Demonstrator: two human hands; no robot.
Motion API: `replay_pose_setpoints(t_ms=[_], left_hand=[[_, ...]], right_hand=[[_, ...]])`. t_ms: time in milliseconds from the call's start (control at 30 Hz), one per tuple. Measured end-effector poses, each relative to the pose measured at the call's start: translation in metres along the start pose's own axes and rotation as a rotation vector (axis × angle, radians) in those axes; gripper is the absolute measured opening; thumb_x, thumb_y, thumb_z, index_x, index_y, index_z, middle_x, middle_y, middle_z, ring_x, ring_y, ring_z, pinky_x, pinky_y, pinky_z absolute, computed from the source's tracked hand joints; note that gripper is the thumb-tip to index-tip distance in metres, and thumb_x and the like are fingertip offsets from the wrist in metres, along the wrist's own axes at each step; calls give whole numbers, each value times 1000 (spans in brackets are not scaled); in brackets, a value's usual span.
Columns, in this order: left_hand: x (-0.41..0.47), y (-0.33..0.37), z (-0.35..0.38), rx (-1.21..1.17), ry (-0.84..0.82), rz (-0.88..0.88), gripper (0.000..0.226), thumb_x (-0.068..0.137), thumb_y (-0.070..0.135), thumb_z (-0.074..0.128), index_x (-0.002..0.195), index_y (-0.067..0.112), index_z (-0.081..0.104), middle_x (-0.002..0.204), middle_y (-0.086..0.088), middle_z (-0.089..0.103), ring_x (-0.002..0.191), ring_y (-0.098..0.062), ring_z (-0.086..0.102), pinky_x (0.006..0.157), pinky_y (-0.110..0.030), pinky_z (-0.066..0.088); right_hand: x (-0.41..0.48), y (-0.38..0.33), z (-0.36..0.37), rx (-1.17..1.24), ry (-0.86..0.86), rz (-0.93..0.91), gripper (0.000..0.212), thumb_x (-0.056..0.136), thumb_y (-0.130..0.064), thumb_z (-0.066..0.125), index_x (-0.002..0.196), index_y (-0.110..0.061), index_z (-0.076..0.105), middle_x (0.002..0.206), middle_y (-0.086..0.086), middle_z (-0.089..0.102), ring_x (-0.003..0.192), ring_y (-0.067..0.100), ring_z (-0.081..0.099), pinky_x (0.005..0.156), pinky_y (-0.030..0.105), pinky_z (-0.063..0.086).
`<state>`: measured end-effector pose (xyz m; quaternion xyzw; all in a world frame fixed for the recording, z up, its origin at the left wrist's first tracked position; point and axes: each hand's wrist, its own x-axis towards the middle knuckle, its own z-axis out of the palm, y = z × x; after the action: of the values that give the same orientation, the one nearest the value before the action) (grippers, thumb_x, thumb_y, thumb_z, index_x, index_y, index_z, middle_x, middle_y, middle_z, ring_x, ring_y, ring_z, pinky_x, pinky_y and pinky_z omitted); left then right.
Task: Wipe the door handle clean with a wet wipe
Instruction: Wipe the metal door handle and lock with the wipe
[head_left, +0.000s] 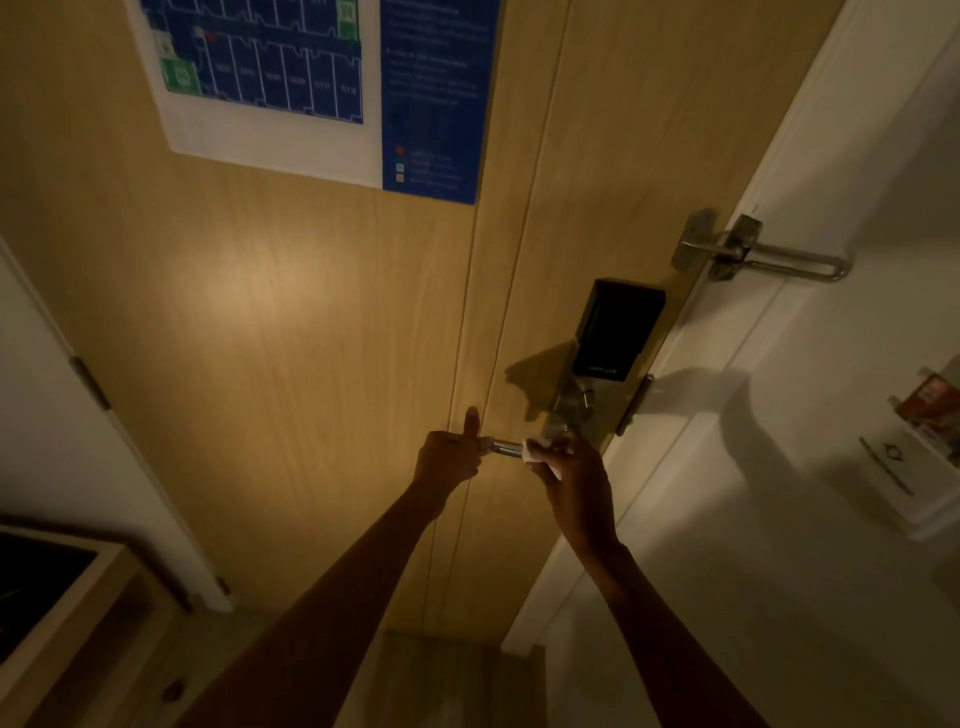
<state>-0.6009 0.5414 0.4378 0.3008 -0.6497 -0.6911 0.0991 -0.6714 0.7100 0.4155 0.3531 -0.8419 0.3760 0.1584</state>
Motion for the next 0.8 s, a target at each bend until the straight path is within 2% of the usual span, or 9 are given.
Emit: replay_pose_setpoints(t_ms=[133,267,367,533,700,800], left_hand=[[-1,-1,-1,-2,-9,-9,72,82,73,42,79,10,77,61,-1,64,55,-13,53,61,-26,44],[2,-1,0,-20,-9,-17,71,80,73,45,79,10,77,62,-1,66,60,-15,55,66,-29,46],[4,-2,0,-2,-6,-22,68,83,71,45,78,11,77,61,1,67,60,-16,56,67,-29,46],[3,0,-1,6,-19,14,69,84,69,44,81,8,77,59,1,65,57,-14,55,65,-28,46],[2,0,-2,-20,-20,26,69,86,66,45,85,5,76,61,0,66,53,-12,53,56,-23,42],[4,0,-1,-5,-16,18,70,83,70,44,80,8,77,65,-5,68,55,-15,54,60,-27,44]], right_hand=[[-1,11,-9,-64,-27,8,25,89,-24,64,112,-17,69,119,3,64,110,16,61,85,33,58],[-5,15,-22,-57,78,68,24,88,-15,65,112,-13,68,114,5,66,105,20,63,81,38,59],[-6,-3,-13,11,112,50,24,88,-14,67,112,-10,69,113,7,66,103,18,64,84,32,58],[-5,-8,9,-31,37,-9,24,88,-21,68,112,-15,69,111,3,63,103,13,63,80,21,56],[-1,-2,16,-225,2,-87,36,80,-15,77,114,-14,67,114,11,63,104,24,62,75,36,61],[-3,10,8,-265,6,-112,42,75,-12,80,115,-13,66,118,14,61,105,28,63,76,38,61]])
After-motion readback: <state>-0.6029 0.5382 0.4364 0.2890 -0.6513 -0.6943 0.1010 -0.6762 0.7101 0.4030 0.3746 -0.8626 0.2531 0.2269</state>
